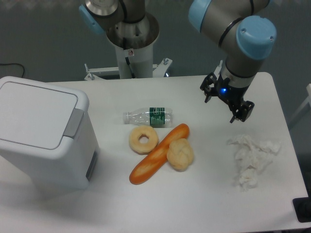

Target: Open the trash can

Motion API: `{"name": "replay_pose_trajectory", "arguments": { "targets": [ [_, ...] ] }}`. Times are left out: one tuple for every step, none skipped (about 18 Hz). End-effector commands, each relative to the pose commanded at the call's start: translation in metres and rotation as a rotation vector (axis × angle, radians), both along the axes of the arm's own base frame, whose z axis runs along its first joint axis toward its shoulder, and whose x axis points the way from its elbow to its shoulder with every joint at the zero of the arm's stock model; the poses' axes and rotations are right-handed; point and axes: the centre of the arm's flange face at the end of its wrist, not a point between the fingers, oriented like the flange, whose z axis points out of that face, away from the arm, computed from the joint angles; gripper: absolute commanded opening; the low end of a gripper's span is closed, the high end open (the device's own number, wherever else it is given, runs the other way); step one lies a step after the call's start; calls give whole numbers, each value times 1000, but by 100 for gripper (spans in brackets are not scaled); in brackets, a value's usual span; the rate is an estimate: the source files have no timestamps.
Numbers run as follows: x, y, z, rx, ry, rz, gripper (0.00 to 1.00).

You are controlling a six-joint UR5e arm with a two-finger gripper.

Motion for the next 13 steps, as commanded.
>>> {"name": "replay_pose_trajectory", "arguments": {
  "targets": [
    [0,0,-1,-1,-3,0,100],
    [0,0,-2,-4,-5,0,100],
    [1,0,-4,-4,-8,-2,100],
    [2,-1,-5,-4,-12,0,100],
    [4,-2,-5,-4,-12,3,100],
    [5,-1,-5,-2,-3,14,100],
    [6,-1,-4,0,11,12,100],
    [8,-5,1,-4,20,18,100],
    [12,-7,2,-7,21,20,100],
    [18,-8,3,-9,25,29,100],
    [22,-11,6,-16,31,46,100],
    [24,-15,1,-32,26,55,100],
    [25,-17,-1,-38,22,55,100]
  ]
}}
